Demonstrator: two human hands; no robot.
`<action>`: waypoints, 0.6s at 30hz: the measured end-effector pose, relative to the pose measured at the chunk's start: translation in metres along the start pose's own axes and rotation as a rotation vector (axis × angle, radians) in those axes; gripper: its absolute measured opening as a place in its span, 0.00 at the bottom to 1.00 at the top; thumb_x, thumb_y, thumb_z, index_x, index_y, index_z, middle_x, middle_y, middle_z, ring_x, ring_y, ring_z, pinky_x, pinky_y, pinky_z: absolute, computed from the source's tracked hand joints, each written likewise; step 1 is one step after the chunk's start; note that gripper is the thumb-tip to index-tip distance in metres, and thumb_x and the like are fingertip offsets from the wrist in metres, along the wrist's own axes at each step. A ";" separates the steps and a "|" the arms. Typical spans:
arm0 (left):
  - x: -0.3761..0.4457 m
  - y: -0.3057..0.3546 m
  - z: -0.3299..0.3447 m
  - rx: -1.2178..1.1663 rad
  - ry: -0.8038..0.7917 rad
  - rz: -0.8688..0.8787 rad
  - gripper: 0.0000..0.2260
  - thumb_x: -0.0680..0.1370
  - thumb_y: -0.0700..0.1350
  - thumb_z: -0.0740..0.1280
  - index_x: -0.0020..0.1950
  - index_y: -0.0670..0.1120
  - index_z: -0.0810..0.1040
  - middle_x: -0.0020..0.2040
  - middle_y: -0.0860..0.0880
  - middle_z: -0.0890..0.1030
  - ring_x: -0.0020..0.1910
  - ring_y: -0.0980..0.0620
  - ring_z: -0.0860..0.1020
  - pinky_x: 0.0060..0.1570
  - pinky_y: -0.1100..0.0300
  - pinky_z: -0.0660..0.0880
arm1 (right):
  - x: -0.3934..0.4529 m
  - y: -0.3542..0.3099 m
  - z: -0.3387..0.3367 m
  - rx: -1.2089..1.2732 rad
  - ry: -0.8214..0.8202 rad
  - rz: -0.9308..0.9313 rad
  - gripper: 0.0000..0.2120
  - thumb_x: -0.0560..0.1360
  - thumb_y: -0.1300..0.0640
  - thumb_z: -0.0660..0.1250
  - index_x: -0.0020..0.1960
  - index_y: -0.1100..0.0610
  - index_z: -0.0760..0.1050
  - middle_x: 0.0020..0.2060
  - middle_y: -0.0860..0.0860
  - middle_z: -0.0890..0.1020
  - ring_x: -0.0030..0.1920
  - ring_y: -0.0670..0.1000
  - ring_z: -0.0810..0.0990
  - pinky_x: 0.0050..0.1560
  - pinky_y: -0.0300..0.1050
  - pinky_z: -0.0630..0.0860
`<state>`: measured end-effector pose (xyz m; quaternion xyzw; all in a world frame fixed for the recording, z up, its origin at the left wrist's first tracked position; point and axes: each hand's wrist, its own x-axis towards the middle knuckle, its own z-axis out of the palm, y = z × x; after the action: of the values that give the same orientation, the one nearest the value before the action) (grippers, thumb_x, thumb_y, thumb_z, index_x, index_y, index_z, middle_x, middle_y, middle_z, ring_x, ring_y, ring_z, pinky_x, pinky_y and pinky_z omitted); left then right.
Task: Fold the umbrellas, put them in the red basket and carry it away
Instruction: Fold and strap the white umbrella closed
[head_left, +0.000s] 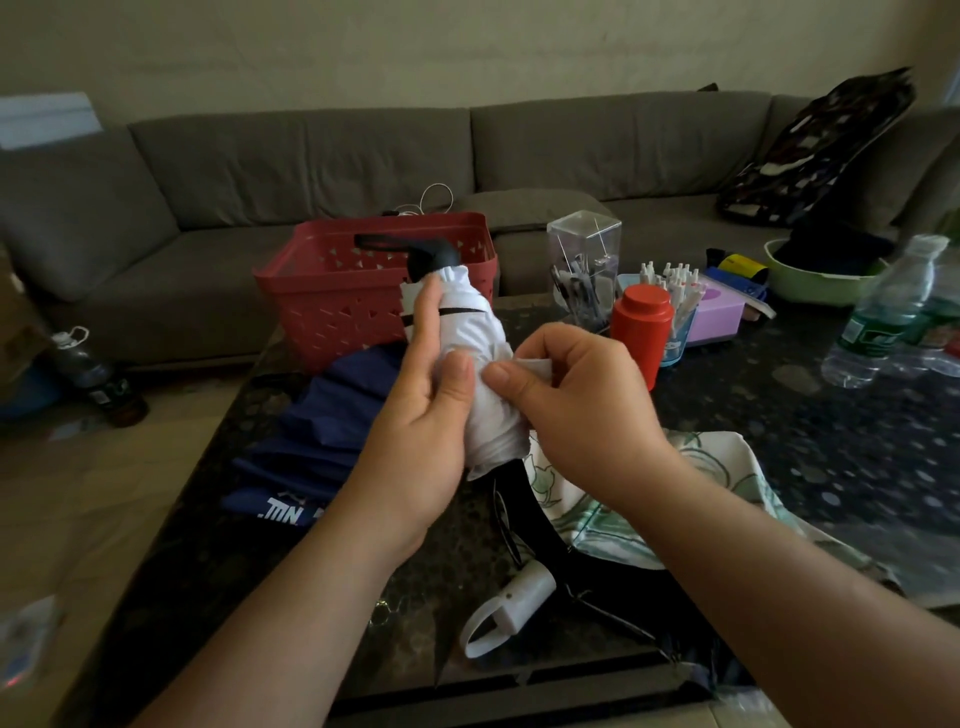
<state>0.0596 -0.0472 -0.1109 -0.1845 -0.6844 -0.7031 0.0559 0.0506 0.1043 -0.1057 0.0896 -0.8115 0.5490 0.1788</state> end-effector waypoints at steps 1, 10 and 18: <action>-0.002 0.000 0.002 0.035 0.003 -0.004 0.23 0.86 0.55 0.58 0.70 0.83 0.57 0.78 0.69 0.60 0.79 0.65 0.63 0.80 0.52 0.64 | -0.001 0.000 0.001 -0.030 0.008 -0.006 0.12 0.76 0.51 0.77 0.39 0.54 0.78 0.29 0.49 0.79 0.29 0.41 0.72 0.32 0.39 0.71; -0.005 -0.003 -0.002 -0.114 0.079 0.045 0.13 0.82 0.61 0.63 0.64 0.67 0.82 0.70 0.53 0.80 0.72 0.50 0.78 0.73 0.41 0.73 | -0.005 -0.002 0.003 -0.094 -0.077 -0.164 0.14 0.77 0.48 0.76 0.39 0.54 0.76 0.29 0.45 0.75 0.31 0.43 0.73 0.32 0.36 0.68; -0.001 0.000 -0.009 -0.354 -0.082 -0.074 0.20 0.76 0.55 0.66 0.68 0.57 0.78 0.58 0.49 0.85 0.49 0.49 0.85 0.42 0.55 0.83 | 0.012 -0.013 -0.044 0.247 -0.443 -0.052 0.14 0.80 0.49 0.68 0.46 0.59 0.81 0.38 0.58 0.83 0.42 0.55 0.82 0.50 0.57 0.82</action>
<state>0.0593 -0.0563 -0.1113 -0.1947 -0.5581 -0.8060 -0.0311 0.0522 0.1403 -0.0757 0.2498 -0.7551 0.6061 -0.0014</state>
